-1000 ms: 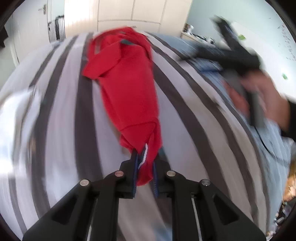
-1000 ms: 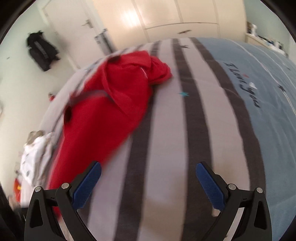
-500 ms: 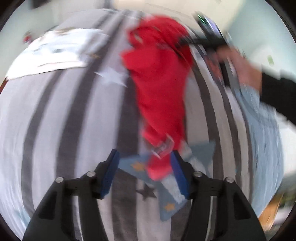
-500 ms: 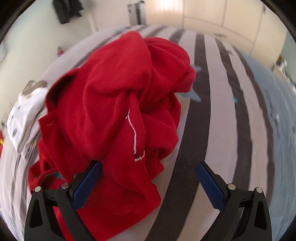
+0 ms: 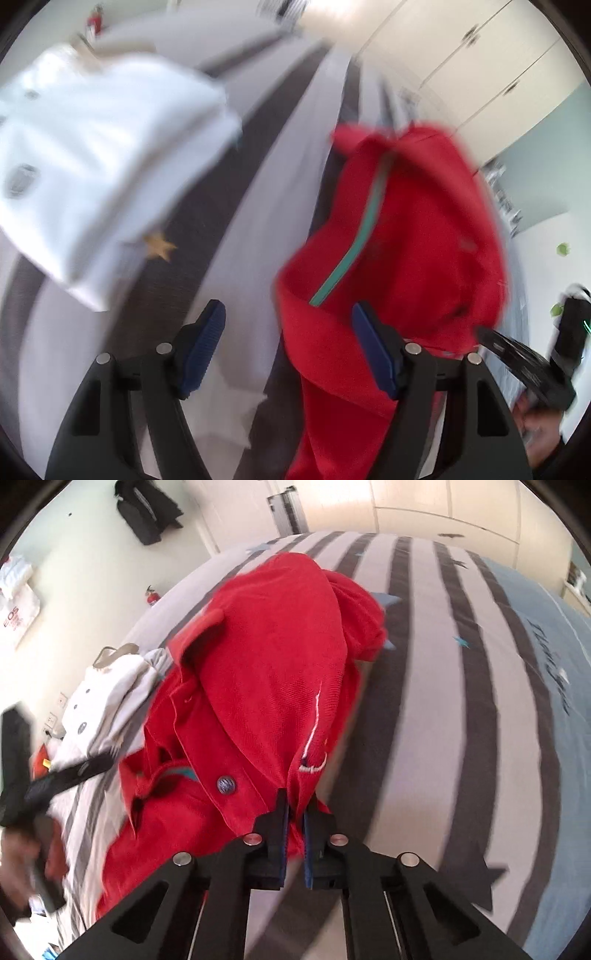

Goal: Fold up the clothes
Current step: 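Grasp the red shirt with the left gripper while the right gripper grasps another edge, then lift and shake the red shirt with both grippers to spread it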

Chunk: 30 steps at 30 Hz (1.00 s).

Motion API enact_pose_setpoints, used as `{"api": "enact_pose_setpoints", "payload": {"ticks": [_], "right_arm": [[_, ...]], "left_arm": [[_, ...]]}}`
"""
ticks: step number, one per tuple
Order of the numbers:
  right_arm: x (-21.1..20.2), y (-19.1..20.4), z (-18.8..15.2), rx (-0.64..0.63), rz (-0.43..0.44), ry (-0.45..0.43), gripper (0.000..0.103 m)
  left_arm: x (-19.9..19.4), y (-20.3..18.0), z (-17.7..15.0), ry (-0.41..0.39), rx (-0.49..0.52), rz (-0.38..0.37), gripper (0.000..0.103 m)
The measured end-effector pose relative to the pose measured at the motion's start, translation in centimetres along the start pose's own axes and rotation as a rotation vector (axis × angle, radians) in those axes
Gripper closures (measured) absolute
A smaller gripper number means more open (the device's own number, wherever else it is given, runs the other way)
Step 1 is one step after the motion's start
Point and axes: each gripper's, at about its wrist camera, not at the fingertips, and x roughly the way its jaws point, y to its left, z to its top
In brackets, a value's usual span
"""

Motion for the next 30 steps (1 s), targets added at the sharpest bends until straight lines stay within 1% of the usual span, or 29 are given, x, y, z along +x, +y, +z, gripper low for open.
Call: {"api": "enact_pose_setpoints", "payload": {"ticks": [1,2,3,4,5,6,9,11,12,15,16,17,19,21,23,25,26,27,28,30], "right_arm": [[-0.7,-0.6,-0.9,0.015,-0.002,0.0,0.099],[-1.4,-0.9,-2.0,0.035,-0.002,0.002,0.099],[-1.5,-1.5,-2.8,0.054,0.008,0.012,0.099],[-1.7,-1.7,-3.4,0.057,0.005,0.02,0.1],[-1.8,-1.7,-3.9,0.055,-0.002,0.026,0.1],[-1.9,-1.7,-4.4,0.054,-0.01,0.033,0.1],[-2.6,-2.5,-5.9,0.096,-0.021,0.032,0.102],[-3.3,-3.1,-6.9,0.122,-0.041,0.029,0.103],[-3.7,-3.5,-7.5,0.133,-0.05,0.037,0.103],[-6.0,-3.8,-8.8,0.134,-0.069,0.032,0.103],[-7.0,-3.7,-8.9,0.132,-0.058,0.028,0.101],[-8.0,-3.5,-9.0,0.13,-0.042,0.023,0.098],[-9.2,-2.8,-8.5,0.121,-0.018,0.02,0.088],[-10.7,-2.0,-7.8,0.106,0.023,0.015,0.068],[-12.0,-0.9,-6.9,0.082,0.05,0.004,0.054],[-13.2,0.3,-6.5,0.046,0.057,-0.006,0.046],[-13.2,0.6,-6.4,0.025,0.057,0.0,0.039],[-13.2,1.2,-6.6,-0.005,0.052,0.008,0.037],[-13.6,1.5,-7.9,-0.028,0.044,0.02,0.037],[-12.0,1.2,-9.0,-0.045,0.021,0.079,0.037]], "left_arm": [[0.8,-0.3,0.1,0.018,0.013,-0.017,0.035],[1.2,-1.1,0.1,0.016,0.061,-0.008,0.039],[1.3,-2.2,0.0,0.014,0.118,-0.003,0.073],[1.3,-3.2,0.0,0.012,0.176,0.0,0.087],[1.3,-4.3,-0.1,0.011,0.233,0.002,0.09],[0.9,-5.1,-0.4,-0.005,0.267,-0.001,0.096],[-1.6,-7.4,-2.2,-0.07,0.346,-0.023,0.097],[-4.2,-9.1,-4.6,-0.124,0.412,-0.03,0.097],[-5.8,-10.0,-6.1,-0.146,0.441,-0.048,0.097],[-9.1,-12.7,-11.4,-0.189,0.557,-0.062,0.097],[-10.0,-13.6,-13.7,-0.191,0.595,-0.077,0.097],[-11.0,-14.6,-16.0,-0.191,0.632,-0.094,0.097],[-12.1,-16.8,-20.5,-0.178,0.716,-0.127,0.097],[-12.4,-19.0,-24.9,-0.14,0.808,-0.153,0.097],[-11.7,-20.5,-29.1,-0.092,0.889,-0.158,0.097],[-10.2,-21.0,-32.8,-0.049,0.954,-0.141,0.097],[-9.3,-20.8,-34.0,-0.034,0.967,-0.114,0.097],[-8.3,-20.6,-35.0,-0.019,0.975,-0.083,0.097],[-7.8,-20.3,-35.4,0.001,0.967,-0.067,0.096],[-7.0,-19.2,-35.1,0.028,0.939,-0.043,0.096]]}}
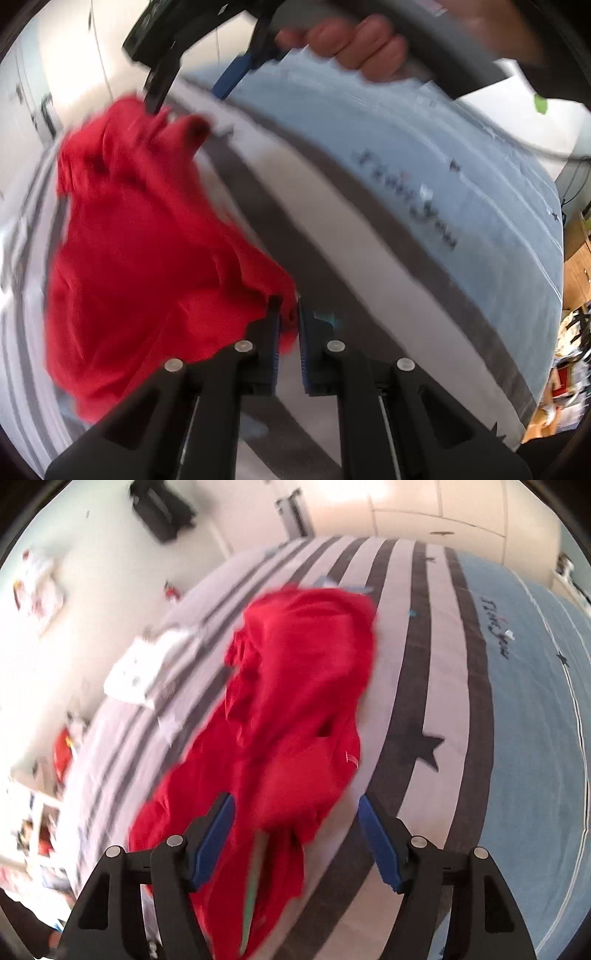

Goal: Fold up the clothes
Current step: 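Lift and shake the red shirt with both grippers to spread it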

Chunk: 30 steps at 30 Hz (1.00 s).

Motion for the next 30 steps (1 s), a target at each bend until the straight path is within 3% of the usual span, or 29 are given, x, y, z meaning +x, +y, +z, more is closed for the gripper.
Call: {"api": "enact_pose_setpoints", "payload": {"ticks": [2,4,6,8,12,16,19,24,26,27,28,29,30], "right_arm": [[1.2,-0.1,-1.4,0.003,-0.021,0.037,0.037],[2.4,-0.2,-1.8,-0.008,-0.082,0.046,0.037],[3.8,-0.9,-1.7,-0.004,-0.121,0.042,0.037],[4.8,-2.5,-1.4,0.061,-0.125,0.033,0.037],[5.7,-6.6,-0.8,0.215,-0.106,0.008,0.038],[6.5,-8.7,0.3,0.217,-0.076,-0.009,0.037],[7.3,-9.3,1.4,0.173,-0.063,-0.018,0.038],[10.0,-10.4,3.7,0.221,0.036,0.025,0.038],[10.9,-10.3,4.1,0.21,0.034,0.039,0.038],[11.1,-10.1,4.1,0.193,0.028,0.039,0.048],[11.1,-9.9,4.1,0.18,0.042,0.04,0.061],[11.0,-9.8,4.0,0.167,0.063,0.041,0.091],[10.8,-9.6,3.8,0.159,0.07,0.043,0.097]], "left_arm": [[-0.2,1.5,-0.5,-0.005,-0.065,-0.01,0.092],[-2.1,2.2,-2.0,0.0,-0.135,-0.029,0.074],[-4.2,3.0,-4.0,0.003,-0.185,-0.026,0.066],[-6.0,3.6,-6.0,0.004,-0.235,0.016,0.065],[-5.7,6.7,-7.5,0.019,-0.399,0.122,0.064],[-4.8,11.2,-7.9,0.002,-0.574,0.221,0.064],[-3.6,13.5,-7.3,-0.029,-0.671,0.234,0.063],[-1.1,14.7,-6.6,-0.025,-0.725,0.231,0.06],[-0.8,15.2,-6.5,-0.026,-0.737,0.221,0.06],[-0.7,15.4,-6.4,-0.023,-0.739,0.223,0.068],[-0.6,15.6,-6.3,-0.017,-0.734,0.229,0.082],[-0.7,16.0,-6.1,-0.009,-0.728,0.232,0.084],[-1.2,16.4,-5.9,-0.012,-0.727,0.229,0.086]]}}
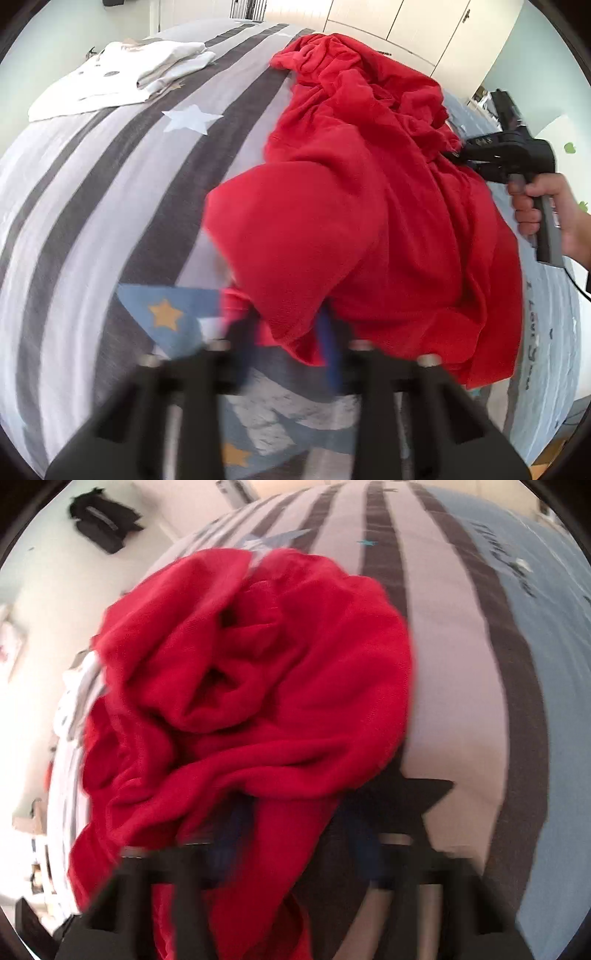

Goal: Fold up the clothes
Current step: 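Lift and shake the red shirt with both grippers to spread it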

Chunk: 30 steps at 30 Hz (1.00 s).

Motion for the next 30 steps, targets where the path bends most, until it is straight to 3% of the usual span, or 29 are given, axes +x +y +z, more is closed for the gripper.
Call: {"api": "enact_pose_setpoints", "payload": {"ticks": [3,8,12,16,20,23,26,28,30], "right_arm": [[-2.5,0.2,-1.5,-0.014,-0.011,-0.063,0.098],[-10.9,-1.8,-6.4,0.082,-0.016,-0.192,0.098],[-17.9,-2.7,-12.4,0.131,-0.021,-0.206,0.099],[-23.7,0.6,-18.6,0.154,0.007,-0.201,0.099],[-22.4,1.9,-21.7,0.195,-0.02,-0.174,0.098],[-17.6,0.2,-24.0,0.264,-0.063,-0.122,0.097],[-13.5,-0.8,-25.7,0.32,-0.095,-0.073,0.092],[-13.7,-0.9,-27.0,0.337,-0.095,-0.093,0.087],[-14.1,-0.9,-28.4,0.354,-0.093,-0.118,0.071]], "left_arm": [[-2.0,1.1,1.4,-0.035,-0.003,-0.007,0.089],[-8.4,4.0,4.7,-0.126,0.013,-0.012,0.09],[-12.6,6.0,7.2,-0.144,0.047,-0.04,0.097],[-14.9,5.0,8.0,-0.132,0.162,-0.046,0.097],[-11.2,4.8,6.3,-0.062,0.226,0.001,0.096],[-6.5,5.1,4.1,0.057,0.172,0.018,0.09],[-4.8,5.4,1.8,0.099,0.113,0.048,0.082],[-4.9,5.8,0.2,0.106,0.067,0.052,0.075],[-5.4,6.3,-1.3,0.118,0.026,0.031,0.067]]}}
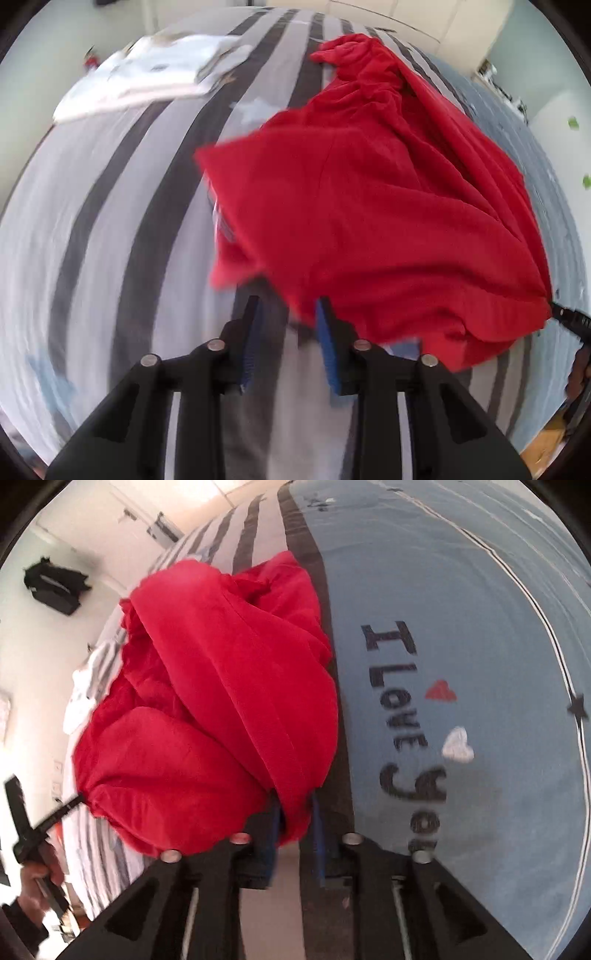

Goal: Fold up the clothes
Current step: 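Lift and shake the red shirt with both grippers to spread it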

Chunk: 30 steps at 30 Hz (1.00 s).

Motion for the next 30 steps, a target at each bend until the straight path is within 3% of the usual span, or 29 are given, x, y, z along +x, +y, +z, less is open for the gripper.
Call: {"api": "enact_pose_setpoints", "payload": {"ticks": [2,5,10,16,20,26,30], "right_arm": [[-0.6,-0.5,-1.2,0.019,0.005,-0.023,0.065],[-0.5,-0.9,-2.9,0.009,0.014,0.028,0.065],[2.1,2.0,-3.8,-0.104,0.055,0.077,0.065],[4.8,3.8,-0.8,-0.115,0.09,0.049,0.065],[4.2,3.6,2.1,-0.096,0.135,-0.01,0.065],[4.4,0.8,5.4,0.019,0.167,-0.032,0.065],[5.0,-1.4,5.0,0.101,0.188,-0.017,0.065]], "left_arm": [[-0.1,0.1,-1.5,0.017,-0.017,-0.018,0.062],[0.6,-0.6,-2.9,0.056,-0.018,-0.068,0.061],[2.9,-3.2,-2.3,0.068,-0.007,-0.154,0.059],[4.5,-5.1,0.8,0.05,0.014,-0.212,0.055],[3.7,-4.8,3.8,-0.021,-0.019,-0.253,0.055],[4.2,-2.6,7.1,-0.054,-0.091,-0.246,0.055],[4.3,0.3,6.5,-0.033,-0.162,-0.256,0.055]]}}
